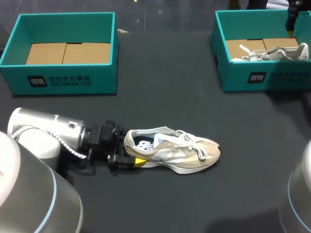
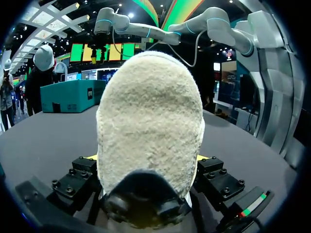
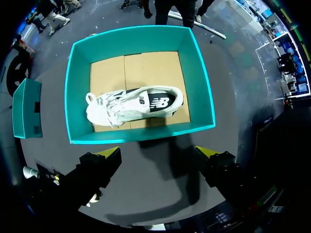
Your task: Take the shoe out of the shoebox, open the shoe tongue, remove and reinsert the insole, then place the shoe into the shoebox
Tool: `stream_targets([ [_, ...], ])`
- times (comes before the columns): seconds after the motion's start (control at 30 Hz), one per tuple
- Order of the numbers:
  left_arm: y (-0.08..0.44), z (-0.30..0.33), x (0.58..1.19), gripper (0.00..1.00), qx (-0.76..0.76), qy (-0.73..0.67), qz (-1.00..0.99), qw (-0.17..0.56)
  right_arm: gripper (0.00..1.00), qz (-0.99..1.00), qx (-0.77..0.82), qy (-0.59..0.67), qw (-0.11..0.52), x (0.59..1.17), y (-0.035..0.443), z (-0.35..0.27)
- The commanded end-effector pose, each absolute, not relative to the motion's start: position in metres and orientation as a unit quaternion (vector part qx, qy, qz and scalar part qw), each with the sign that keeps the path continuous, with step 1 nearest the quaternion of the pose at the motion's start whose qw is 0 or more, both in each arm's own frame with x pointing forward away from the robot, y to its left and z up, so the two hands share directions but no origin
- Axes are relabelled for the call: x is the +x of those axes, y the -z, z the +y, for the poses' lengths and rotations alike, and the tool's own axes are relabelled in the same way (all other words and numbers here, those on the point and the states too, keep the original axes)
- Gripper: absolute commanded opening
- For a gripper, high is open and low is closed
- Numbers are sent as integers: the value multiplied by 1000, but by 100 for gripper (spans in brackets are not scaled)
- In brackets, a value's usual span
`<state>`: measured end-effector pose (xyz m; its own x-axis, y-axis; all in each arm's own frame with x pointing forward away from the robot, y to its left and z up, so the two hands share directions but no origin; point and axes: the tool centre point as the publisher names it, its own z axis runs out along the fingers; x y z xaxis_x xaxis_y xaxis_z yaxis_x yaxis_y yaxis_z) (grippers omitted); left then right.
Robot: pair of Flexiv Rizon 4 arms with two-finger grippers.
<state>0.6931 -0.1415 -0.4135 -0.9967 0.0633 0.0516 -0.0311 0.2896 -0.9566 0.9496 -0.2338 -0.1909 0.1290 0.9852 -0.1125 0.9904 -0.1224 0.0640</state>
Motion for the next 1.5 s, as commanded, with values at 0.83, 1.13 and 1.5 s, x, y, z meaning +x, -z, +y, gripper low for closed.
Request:
stream_targets([
  [0.83,414,-140,692,0,-10,-596,-802,39,100,638,762,4,109,849,183,-139],
  [1.13,414,-140,692,0,-10,-596,-802,39,100,638,762,4,109,849,183,-139],
  [1.5,414,-140,692,0,-10,-596,-802,39,100,615,776,-4,142,820,188,-75],
])
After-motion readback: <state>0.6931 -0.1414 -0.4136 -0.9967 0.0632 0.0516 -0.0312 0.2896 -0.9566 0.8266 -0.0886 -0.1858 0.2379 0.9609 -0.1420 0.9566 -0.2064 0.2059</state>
